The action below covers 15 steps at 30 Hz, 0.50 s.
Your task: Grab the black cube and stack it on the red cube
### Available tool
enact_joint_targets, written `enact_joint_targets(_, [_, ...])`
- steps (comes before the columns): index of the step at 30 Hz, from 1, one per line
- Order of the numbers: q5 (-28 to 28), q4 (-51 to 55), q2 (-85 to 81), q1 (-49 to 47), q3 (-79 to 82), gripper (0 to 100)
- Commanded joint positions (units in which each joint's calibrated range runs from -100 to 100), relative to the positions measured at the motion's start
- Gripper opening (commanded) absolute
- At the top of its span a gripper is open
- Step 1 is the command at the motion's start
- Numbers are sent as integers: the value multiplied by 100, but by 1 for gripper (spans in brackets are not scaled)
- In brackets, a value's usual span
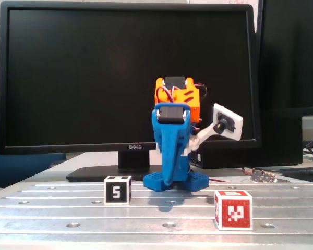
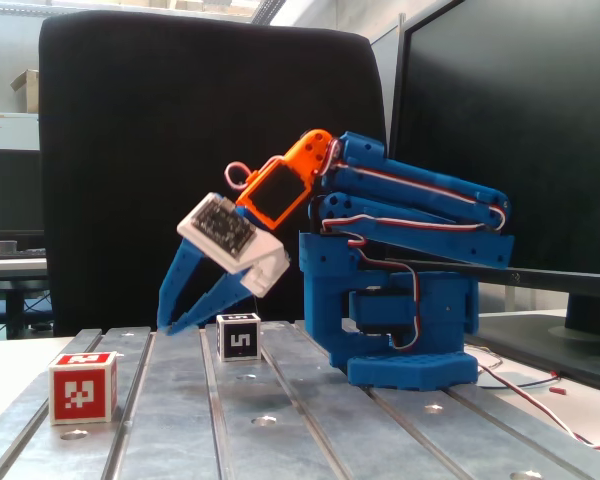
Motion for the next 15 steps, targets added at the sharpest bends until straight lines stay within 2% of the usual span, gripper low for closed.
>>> enact_joint_targets(1, [39,2,524,4,-614,1])
enact_joint_targets(6, [192,11,1894,41,-1582,1])
enact_joint_targets(12, [223,28,3740,521,-2740,1])
enact_joint_targets(15, [544,293,4592,817,-3382,1])
